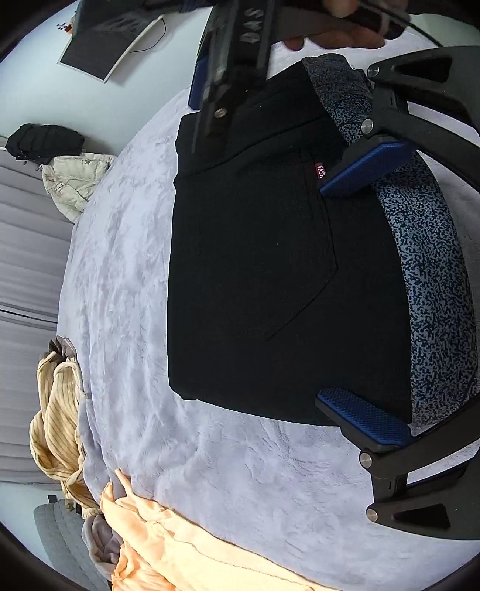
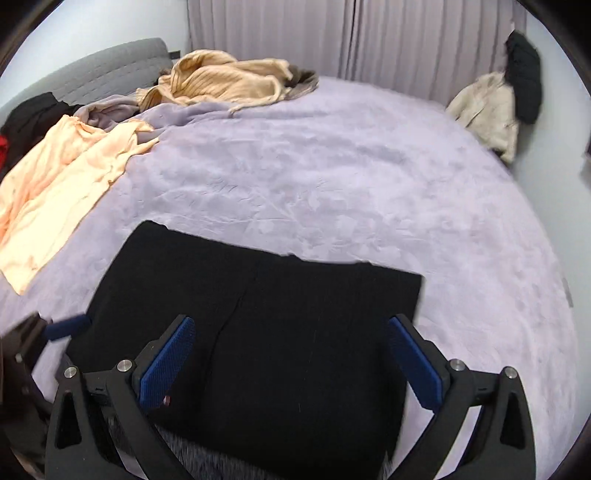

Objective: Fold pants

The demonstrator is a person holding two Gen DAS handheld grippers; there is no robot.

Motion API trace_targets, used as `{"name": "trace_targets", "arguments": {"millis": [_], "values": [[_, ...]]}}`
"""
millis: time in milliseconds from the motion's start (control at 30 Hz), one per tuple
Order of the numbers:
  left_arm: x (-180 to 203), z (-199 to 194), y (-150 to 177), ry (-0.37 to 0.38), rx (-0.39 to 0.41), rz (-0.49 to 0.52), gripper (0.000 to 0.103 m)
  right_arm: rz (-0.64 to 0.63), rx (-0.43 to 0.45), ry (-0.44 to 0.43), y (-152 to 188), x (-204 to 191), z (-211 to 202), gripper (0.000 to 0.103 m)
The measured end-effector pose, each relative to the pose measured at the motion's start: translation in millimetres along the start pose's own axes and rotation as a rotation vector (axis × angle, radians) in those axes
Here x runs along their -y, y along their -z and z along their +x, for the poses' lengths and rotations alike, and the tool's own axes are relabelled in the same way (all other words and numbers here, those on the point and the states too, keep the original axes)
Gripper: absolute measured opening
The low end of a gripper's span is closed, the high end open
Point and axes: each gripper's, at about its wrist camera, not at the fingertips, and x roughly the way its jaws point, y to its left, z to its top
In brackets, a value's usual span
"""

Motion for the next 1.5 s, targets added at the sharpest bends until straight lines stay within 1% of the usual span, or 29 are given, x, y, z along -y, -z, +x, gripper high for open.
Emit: {"name": "trace_targets", "arguments": {"millis": [33,67,133,200,233,267,400,467,500,533,567,600,633,667,733,767,800,833,867,933,1033,1133,1200,1233,1300,1367,1500], "values": [[-0.6,0.2,1.0,0.003,0.001,0.003,0.103,0.024,0.002,-0.005,-4.4,5.3,4.3,0.103],[-1.0,0.8,1.9,0.003,0.003,0.007,0.103,0.062,-0.018,-0.001,-9.2,12.1,12.7,0.103],[-1.5,3.4,1.3,0.005,-0.004,0.003,0.103,0.104,-0.093,0.001,-13.5,20.8,35.1,0.103],[-1.9,6.5,-1.8,0.007,-0.021,-0.012,0.103,0.066,-0.145,0.066,-10.6,16.0,54.4,0.103],[-2.1,8.1,-2.7,0.002,-0.029,-0.014,0.103,0.040,-0.152,0.089,-7.2,10.0,59.2,0.103],[-1.8,9.6,-2.9,-0.005,-0.033,-0.014,0.103,0.032,-0.143,0.098,-4.9,8.1,60.2,0.103],[1.2,10.3,-0.6,-0.016,-0.031,0.007,0.103,0.066,-0.122,0.076,4.0,15.5,59.6,0.103],[2.4,0.0,-3.7,-0.019,-0.024,0.000,0.103,0.069,-0.123,0.088,1.9,17.0,54.4,0.103],[2.0,-13.4,-4.8,0.001,0.012,-0.013,0.103,0.076,-0.108,0.115,0.7,17.5,44.6,0.103],[2.5,-25.9,-3.5,0.023,0.053,-0.017,0.103,0.084,-0.071,0.127,2.8,17.1,28.6,0.103],[4.0,-35.5,-2.5,0.024,0.083,-0.013,0.103,0.096,-0.028,0.104,8.2,15.4,11.3,0.103],[7.3,-40.3,-0.9,0.003,0.093,-0.003,0.103,0.107,-0.001,0.073,15.6,13.2,-2.5,0.103],[10.3,-38.4,1.0,-0.026,0.079,0.007,0.103,0.110,0.013,0.053,25.7,9.0,-13.8,0.103],[12.7,-32.6,3.9,-0.043,0.055,0.018,0.103,0.105,0.017,0.055,34.4,4.9,-20.1,0.103],[11.5,-17.1,13.0,-0.056,0.014,0.016,0.103,0.089,0.024,0.092,53.2,-3.8,-26.3,0.103],[10.3,-10.8,17.2,-0.069,0.012,0.018,0.103,0.076,0.017,0.102,61.5,-7.7,-23.7,0.103],[12.5,-7.4,21.0,-0.083,0.021,0.044,0.103,0.078,0.002,0.111,67.2,-8.1,-18.2,0.103],[13.9,-7.8,22.3,-0.082,0.037,0.054,0.103,0.088,-0.013,0.115,71.7,-5.5,-10.8,0.103],[16.3,-8.1,21.5,-0.092,0.033,0.063,0.103,0.064,-0.023,0.137,74.6,-7.0,-5.5,0.103],[17.0,-13.9,19.2,-0.095,0.034,0.051,0.103,0.039,-0.002,0.157,76.0,-10.4,-9.6,0.103],[6.9,-29.4,21.4,-0.069,0.070,-0.007,0.103,0.049,0.024,0.188,76.8,-15.7,-28.1,0.103],[-4.7,-37.3,26.0,-0.072,0.098,-0.067,0.103,0.043,0.073,0.221,84.5,-24.0,-47.4,0.103],[-7.3,-35.9,28.3,-0.049,0.111,-0.063,0.103,0.033,0.087,0.221,89.7,-31.0,-54.8,0.103],[-7.6,-36.1,30.1,-0.050,0.130,-0.057,0.103,0.031,0.097,0.236,92.0,-34.1,-57.3,0.103],[-5.7,-37.8,31.2,-0.078,0.164,-0.050,0.103,0.027,0.143,0.302,97.2,-39.5,-62.5,0.103],[-3.4,-39.7,31.0,-0.085,0.181,-0.038,0.103,0.018,0.151,0.336,98.5,-43.2,-62.5,0.103],[-0.8,-39.4,32.8,-0.103,0.173,-0.035,0.103,0.034,0.133,0.301,100.0,-41.9,-61.1,0.103]]}}
